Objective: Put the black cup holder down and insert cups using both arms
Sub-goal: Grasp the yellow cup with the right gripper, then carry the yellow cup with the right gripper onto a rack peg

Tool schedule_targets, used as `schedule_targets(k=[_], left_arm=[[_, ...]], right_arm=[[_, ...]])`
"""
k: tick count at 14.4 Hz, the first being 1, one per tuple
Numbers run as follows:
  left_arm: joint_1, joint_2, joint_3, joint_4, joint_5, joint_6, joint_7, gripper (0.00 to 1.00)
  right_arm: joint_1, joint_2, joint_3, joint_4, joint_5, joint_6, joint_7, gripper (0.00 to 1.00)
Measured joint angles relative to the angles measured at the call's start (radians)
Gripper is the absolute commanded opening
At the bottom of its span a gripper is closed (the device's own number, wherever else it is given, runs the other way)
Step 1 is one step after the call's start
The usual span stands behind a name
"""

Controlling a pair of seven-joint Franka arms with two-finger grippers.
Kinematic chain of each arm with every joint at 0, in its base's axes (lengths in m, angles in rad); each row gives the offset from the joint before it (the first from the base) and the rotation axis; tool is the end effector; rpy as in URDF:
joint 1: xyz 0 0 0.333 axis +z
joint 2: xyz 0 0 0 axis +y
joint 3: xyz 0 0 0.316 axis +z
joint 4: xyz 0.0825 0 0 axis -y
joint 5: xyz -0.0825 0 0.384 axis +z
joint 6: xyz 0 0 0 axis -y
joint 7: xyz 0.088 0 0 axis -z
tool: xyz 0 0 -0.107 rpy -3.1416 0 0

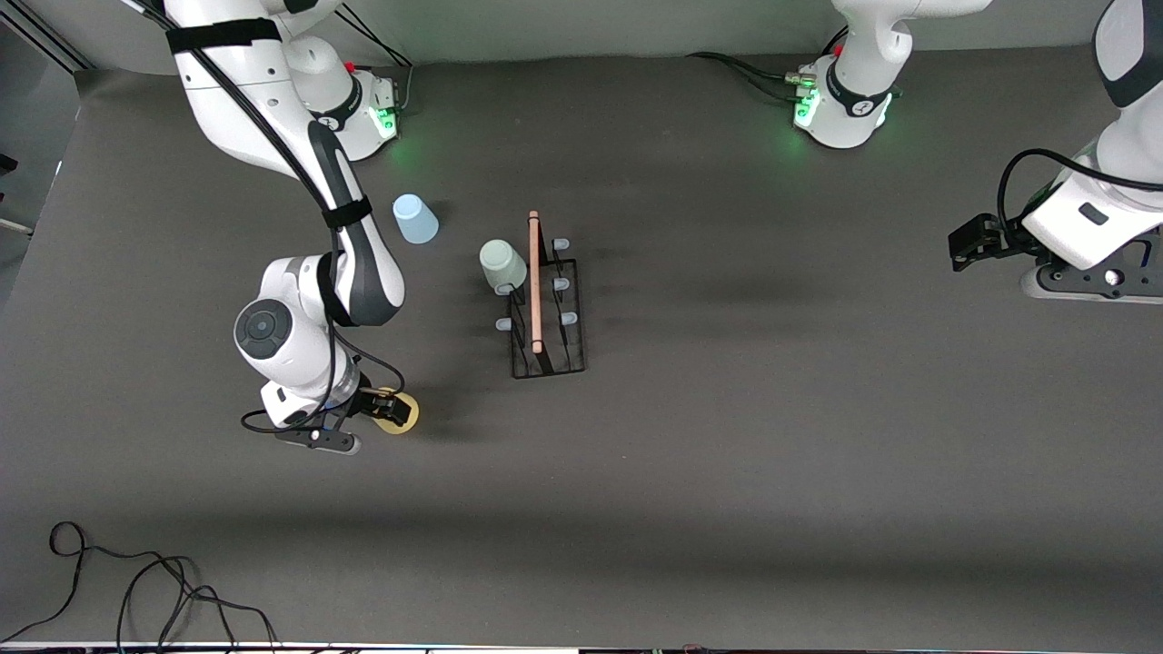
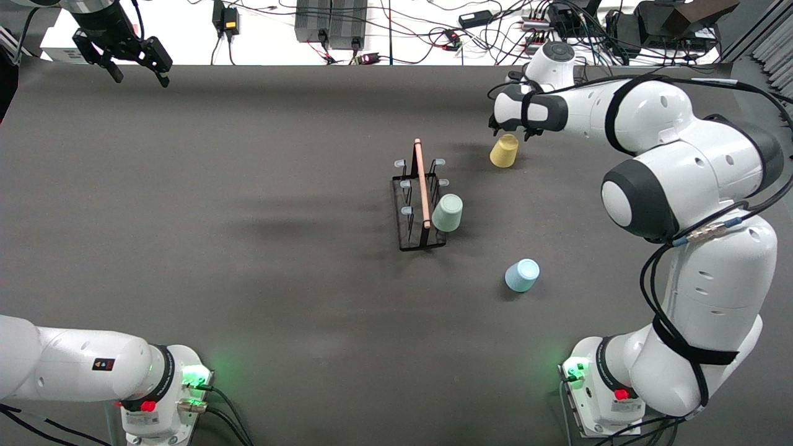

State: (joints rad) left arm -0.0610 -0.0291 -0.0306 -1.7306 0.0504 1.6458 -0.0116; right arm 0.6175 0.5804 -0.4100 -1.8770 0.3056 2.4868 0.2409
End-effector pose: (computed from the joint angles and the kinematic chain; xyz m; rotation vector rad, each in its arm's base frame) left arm 0.5448 -0.0452 0.5714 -3.0839 0.1314 0.0818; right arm 0.6278 0.1476 0.2300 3.1218 -0.3115 0.1511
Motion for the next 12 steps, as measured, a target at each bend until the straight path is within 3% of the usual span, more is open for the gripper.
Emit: schedule_targets(k=[4,5,6,7,12], left_arm=[[0.0,0.003,0.003,0.0,0.0,0.0,-0.003,1.0],[0.0,0.002,0.003,0.0,0.0,0.001,-0.004,1.0],[0.0,0.002,0.003,0.001,0.0,0.002,-0.006,1.0],[0.0,0.002,0.003,0.003,0.0,0.003,-0.007,1.0],[0.002,0.003,0.008,0.004,0.0,0.018,-0.015,1.0]], right_arm=[[0.0,0.039,0.007,0.0,0.0,-0.001,-0.015,0.97],[0.0,0.041,0.007,0.0,0.0,-0.002,-0.018,0.72],[0.0,0.041,0.007,0.0,0.001,-0.003,-0.02,0.25],[0.0,0.041,0.007,0.001,0.001,-0.003,-0.022,0.0],[0.0,-0.007,0.007,0.019,0.004,-0.074,-0.024,0.0]])
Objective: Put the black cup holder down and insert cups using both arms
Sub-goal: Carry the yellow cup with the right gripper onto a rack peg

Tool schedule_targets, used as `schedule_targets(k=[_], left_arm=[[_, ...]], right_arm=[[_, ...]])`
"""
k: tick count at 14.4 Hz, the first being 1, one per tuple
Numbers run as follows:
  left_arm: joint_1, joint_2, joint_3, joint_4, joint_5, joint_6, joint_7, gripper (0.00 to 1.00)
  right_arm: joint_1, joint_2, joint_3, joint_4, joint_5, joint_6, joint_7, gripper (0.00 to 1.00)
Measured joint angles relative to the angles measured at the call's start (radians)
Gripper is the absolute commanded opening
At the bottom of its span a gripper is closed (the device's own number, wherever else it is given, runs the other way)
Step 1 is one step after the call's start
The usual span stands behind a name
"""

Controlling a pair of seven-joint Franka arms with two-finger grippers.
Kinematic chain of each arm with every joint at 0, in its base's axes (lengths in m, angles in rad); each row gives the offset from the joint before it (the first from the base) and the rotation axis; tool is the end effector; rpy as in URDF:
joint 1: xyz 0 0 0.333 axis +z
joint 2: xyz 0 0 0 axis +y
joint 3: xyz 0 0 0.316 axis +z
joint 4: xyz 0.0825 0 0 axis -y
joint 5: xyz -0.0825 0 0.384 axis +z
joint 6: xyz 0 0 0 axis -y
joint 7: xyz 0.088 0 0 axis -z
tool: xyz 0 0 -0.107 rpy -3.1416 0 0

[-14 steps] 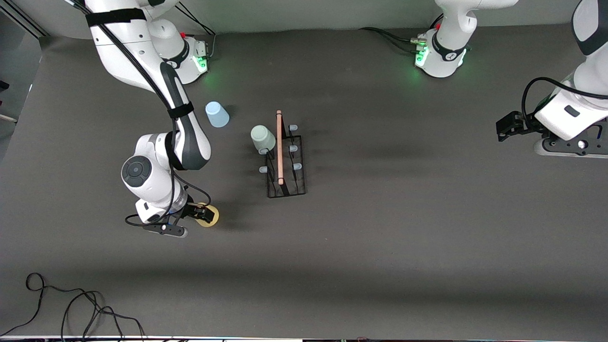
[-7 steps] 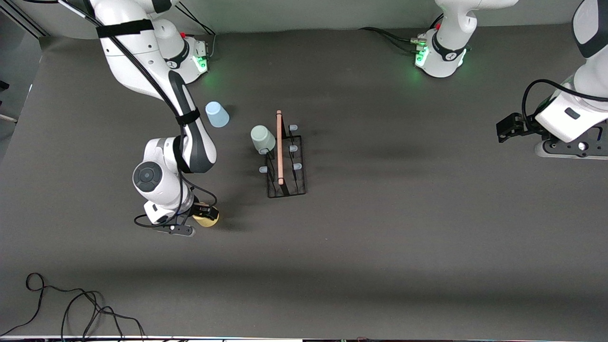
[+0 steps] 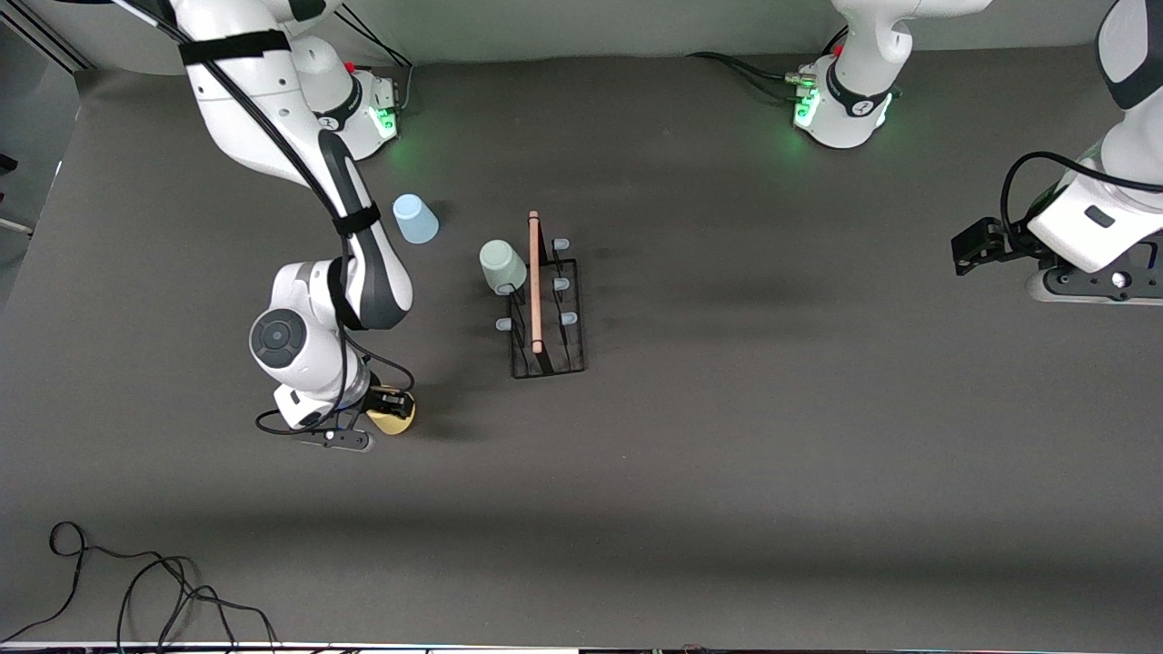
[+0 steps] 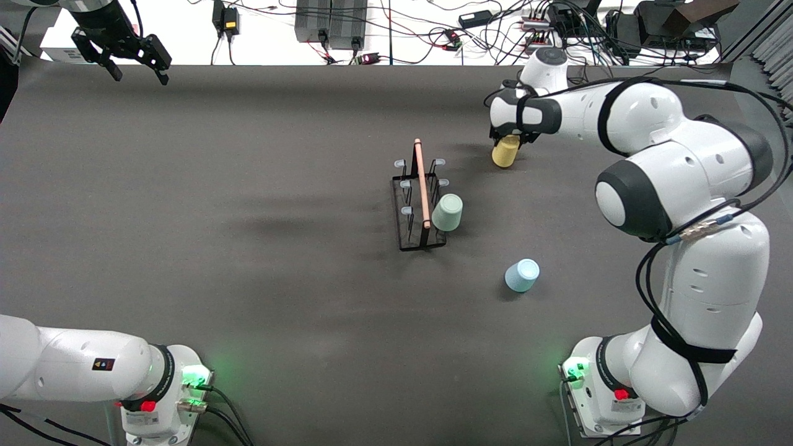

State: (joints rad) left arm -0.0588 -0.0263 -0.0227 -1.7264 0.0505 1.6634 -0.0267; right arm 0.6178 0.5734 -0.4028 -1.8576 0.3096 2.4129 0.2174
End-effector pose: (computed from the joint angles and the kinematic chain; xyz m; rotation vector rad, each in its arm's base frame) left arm 0.5482 -0.0399 0.5733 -3.0871 0.0932 0.0524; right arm 0.6255 0.1553 0.2340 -3.1240 0.2640 -0.0677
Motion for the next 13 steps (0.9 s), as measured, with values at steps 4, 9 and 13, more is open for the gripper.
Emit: schedule_targets(k=[4,9,13], left_arm=[[0.022,0.0,0.031,0.002,0.002,0.0,0.0,1.0],[0.03,0.0,0.036,0.003,0.005,0.002,0.0,1.0],[0.015,-0.002,0.021,0.006,0.004,0.002,0.0,1.0]], right_arm=[[0.01,-0.141,0.001,0.017,0.008,-0.161,0.042,0.0],[0.163,-0.248,0.006,0.019,0.009,-0.197,0.35,0.0],[0.264,-0.246,0.007,0.03,0.009,-0.196,0.52,0.0]])
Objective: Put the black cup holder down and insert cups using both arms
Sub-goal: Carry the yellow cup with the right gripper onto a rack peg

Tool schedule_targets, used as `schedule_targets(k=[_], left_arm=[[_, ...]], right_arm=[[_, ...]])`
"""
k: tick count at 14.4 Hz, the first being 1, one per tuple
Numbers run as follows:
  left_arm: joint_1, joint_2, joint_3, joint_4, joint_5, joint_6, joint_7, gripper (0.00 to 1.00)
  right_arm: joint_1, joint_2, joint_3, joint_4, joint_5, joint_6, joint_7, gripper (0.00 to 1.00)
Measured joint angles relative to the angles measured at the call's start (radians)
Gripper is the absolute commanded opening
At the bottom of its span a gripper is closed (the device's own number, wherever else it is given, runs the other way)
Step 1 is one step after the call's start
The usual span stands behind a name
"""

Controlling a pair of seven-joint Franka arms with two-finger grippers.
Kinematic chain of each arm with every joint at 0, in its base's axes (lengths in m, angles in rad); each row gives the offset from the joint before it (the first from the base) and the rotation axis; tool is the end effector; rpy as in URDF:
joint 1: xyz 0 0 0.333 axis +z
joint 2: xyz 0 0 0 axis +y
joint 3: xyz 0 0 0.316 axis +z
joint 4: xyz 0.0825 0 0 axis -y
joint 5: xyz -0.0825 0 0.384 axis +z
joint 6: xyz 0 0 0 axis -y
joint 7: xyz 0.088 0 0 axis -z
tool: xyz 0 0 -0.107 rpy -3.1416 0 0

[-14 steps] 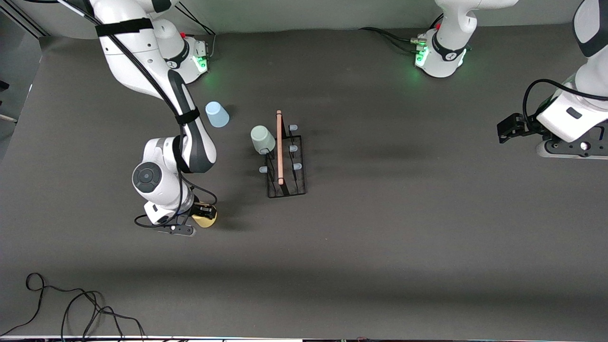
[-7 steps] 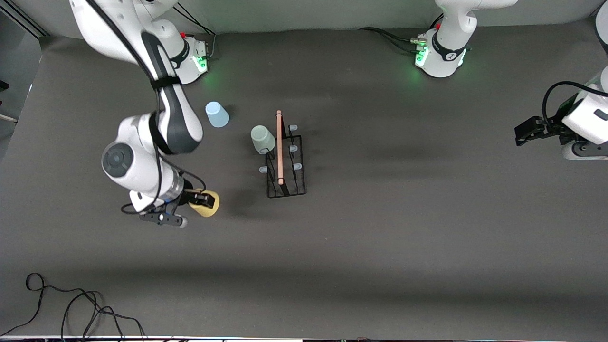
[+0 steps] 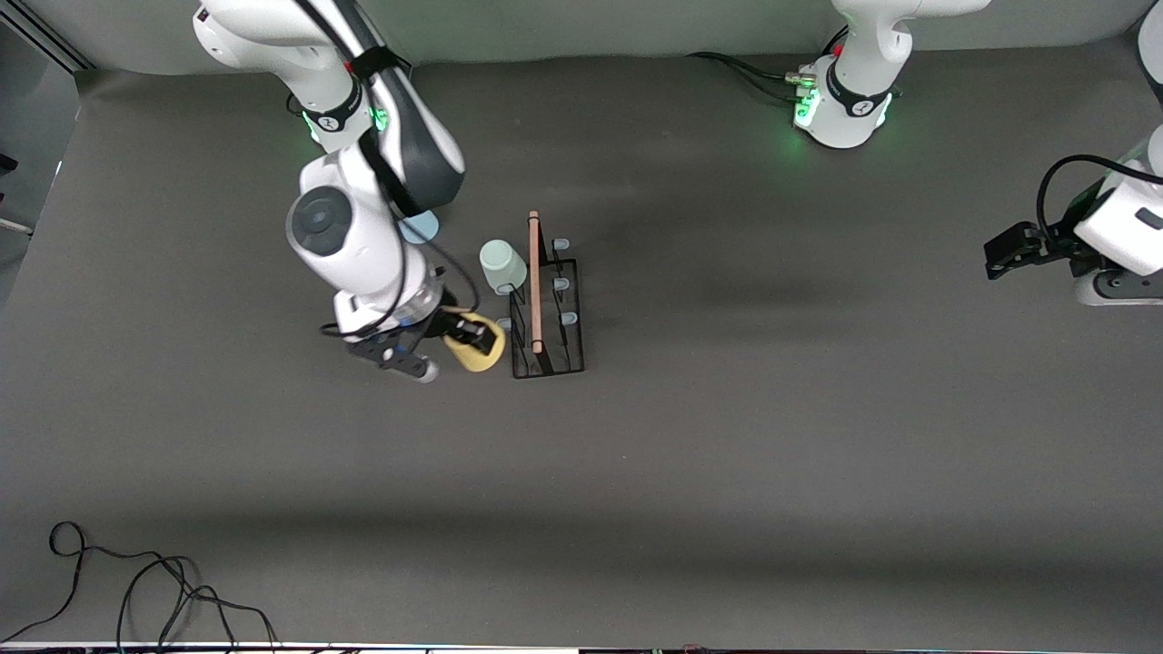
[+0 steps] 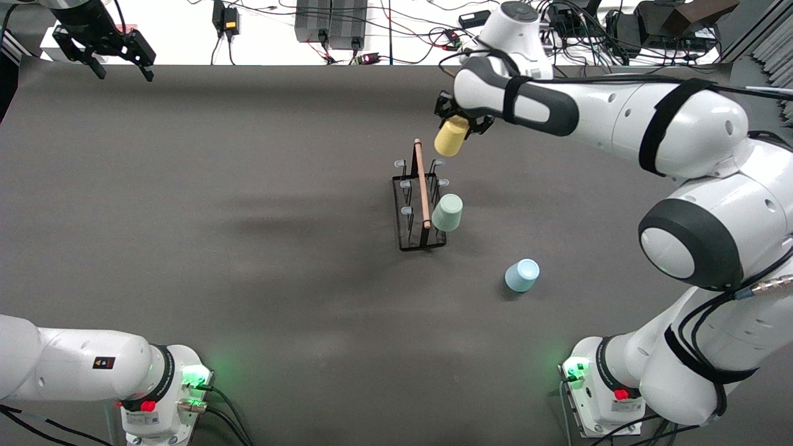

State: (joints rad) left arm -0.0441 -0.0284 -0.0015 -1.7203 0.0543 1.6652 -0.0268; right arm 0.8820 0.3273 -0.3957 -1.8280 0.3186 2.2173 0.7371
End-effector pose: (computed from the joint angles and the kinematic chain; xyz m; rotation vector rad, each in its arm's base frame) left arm 0.5494 -0.0197 0.5776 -3.0862 0.0380 0.0382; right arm 0.5524 0.3235 0.3762 -2.9120 0.6011 0.0040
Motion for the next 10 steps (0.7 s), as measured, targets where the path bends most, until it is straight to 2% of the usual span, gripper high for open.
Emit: schedule_targets(k=[5,9,10], left_arm=[[-0.018,-0.001,-0.003,0.003,-0.012,0.043,0.011,1.0],[-0.003,-0.001,0.006,0.002,-0.013,0.043,0.112,1.0],[0.01,-0.001,0.008,0.002,-0.015,0.042,0.14,1.0]], right_arm=[[0.029,0.031,0.0,-0.016,0.0,-0.001,0.008,0.0],[0.045,0.048,0.0,-0.03,0.0,-0.001,0.008,0.0],[0.047,0.052,0.0,-0.032,0.0,-0.001,0.008,0.27]])
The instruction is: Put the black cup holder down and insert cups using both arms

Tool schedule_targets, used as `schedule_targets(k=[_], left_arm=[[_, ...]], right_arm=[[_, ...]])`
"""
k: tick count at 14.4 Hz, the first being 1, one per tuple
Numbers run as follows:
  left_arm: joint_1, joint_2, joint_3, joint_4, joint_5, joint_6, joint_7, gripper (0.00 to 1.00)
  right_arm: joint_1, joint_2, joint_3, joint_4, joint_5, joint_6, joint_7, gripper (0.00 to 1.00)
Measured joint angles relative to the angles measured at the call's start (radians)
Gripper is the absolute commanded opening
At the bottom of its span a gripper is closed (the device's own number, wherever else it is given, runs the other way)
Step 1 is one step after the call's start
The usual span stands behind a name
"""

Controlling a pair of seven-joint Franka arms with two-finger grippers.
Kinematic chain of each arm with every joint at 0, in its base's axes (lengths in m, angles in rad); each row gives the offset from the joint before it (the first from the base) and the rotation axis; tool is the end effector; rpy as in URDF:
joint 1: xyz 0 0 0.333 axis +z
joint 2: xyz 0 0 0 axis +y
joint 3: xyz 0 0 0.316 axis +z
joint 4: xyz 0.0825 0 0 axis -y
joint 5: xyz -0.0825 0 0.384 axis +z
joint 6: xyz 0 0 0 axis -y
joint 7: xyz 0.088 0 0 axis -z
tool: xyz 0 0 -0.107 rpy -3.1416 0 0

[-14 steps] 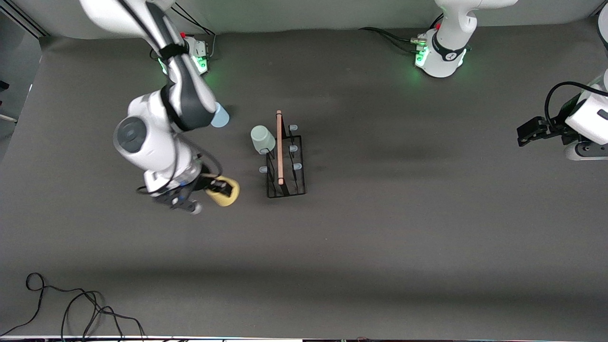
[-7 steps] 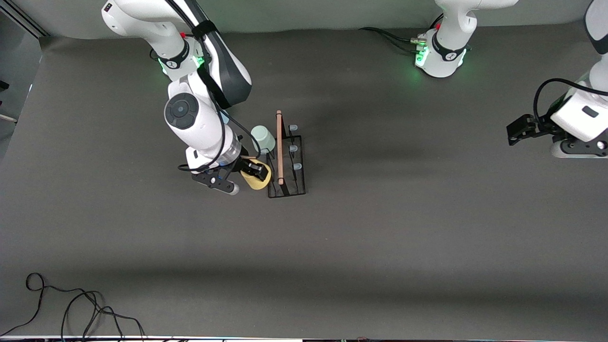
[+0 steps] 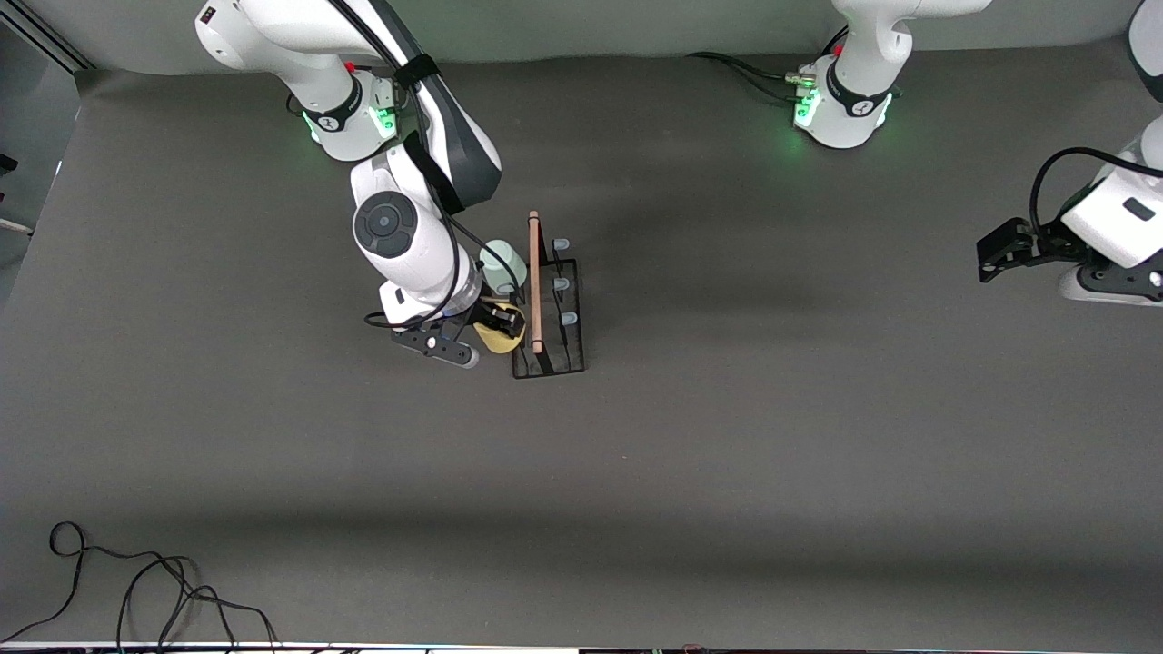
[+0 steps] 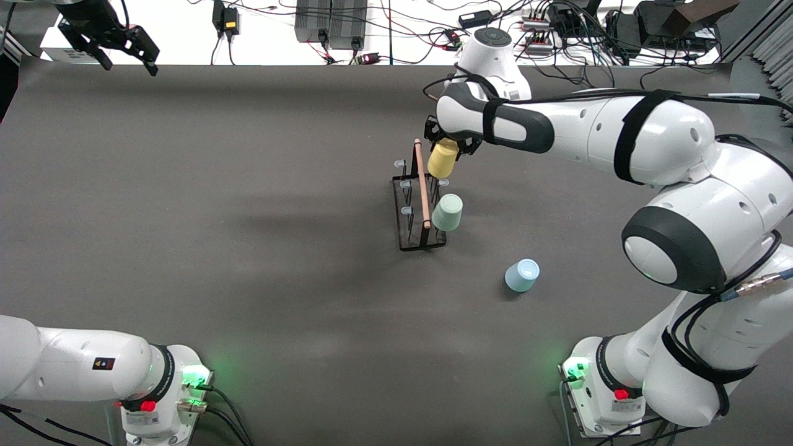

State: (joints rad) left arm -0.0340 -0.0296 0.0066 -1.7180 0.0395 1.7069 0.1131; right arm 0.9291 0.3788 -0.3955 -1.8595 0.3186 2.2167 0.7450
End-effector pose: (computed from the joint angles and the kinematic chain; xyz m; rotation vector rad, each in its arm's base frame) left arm 0.5540 -0.0114 0.5829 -3.0935 0.2255 -0.0261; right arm 0.5314 0.3443 0.3311 -2.9864 0.5681 0.0810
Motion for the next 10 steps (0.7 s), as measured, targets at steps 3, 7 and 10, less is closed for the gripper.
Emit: schedule_targets(k=[3,7,10], left_arm=[[0.024,-0.009,0.004,0.001,-0.018,-0.002,0.043,1.0],[0.024,-0.032,0.002,0.001,-0.021,-0.01,0.047,1.0],[0.024,-0.037,0.002,0.0,-0.021,-0.019,0.047,1.0]], right_arm=[[0.006,0.017,0.0,0.0,0.0,0.0,0.0,0.94],[0.006,0.024,-0.005,0.002,0.0,0.001,0.0,1.0],[0.006,0.01,-0.03,0.024,-0.001,-0.029,-0.003,1.0]])
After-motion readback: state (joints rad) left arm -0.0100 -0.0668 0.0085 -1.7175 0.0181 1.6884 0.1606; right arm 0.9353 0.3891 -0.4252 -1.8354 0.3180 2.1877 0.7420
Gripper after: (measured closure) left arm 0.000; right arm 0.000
